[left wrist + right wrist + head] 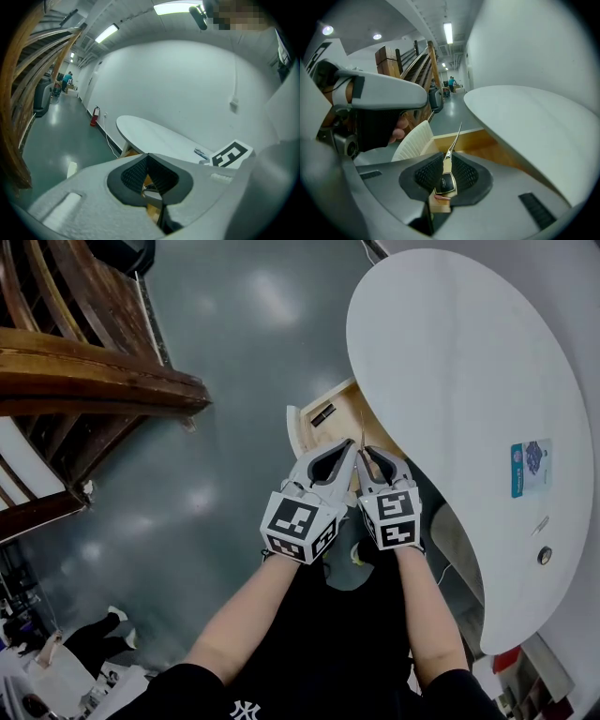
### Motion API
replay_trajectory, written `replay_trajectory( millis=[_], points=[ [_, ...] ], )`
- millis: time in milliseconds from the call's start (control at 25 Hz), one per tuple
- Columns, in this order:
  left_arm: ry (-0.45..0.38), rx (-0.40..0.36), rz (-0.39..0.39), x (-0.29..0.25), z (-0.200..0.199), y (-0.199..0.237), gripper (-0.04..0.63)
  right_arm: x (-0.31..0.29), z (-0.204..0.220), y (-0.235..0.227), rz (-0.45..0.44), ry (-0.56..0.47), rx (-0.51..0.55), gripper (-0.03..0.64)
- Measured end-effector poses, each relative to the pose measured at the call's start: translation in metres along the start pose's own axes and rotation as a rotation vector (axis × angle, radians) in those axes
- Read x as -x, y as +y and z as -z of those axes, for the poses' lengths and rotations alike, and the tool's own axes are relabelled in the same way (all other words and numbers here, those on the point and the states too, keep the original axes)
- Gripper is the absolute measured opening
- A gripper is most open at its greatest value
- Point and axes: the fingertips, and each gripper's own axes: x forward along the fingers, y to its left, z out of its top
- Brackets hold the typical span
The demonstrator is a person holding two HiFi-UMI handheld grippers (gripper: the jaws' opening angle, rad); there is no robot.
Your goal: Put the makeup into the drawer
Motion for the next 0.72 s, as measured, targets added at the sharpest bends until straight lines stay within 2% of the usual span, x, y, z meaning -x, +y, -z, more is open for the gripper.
replay_trajectory(
  millis=[280, 560, 720],
  points=[
    [-0.025, 0.005, -0.013, -0.008, 0.003, 0.010, 0.009, -0.023, 0.017, -0.008, 0.012, 0.096, 0.004, 0.063],
    [-0.023, 0.013, -0.012, -0.008, 0.008, 0.014, 0.009, -0.034, 0.030, -0.019, 0.085, 0.137, 0.024, 0.067],
    [-0.017, 0.008, -0.015, -0.006, 0.007, 0.012, 0.009, -0.037, 0.034, -0.022, 0.098, 0.153, 0.017, 0.112]
  ],
)
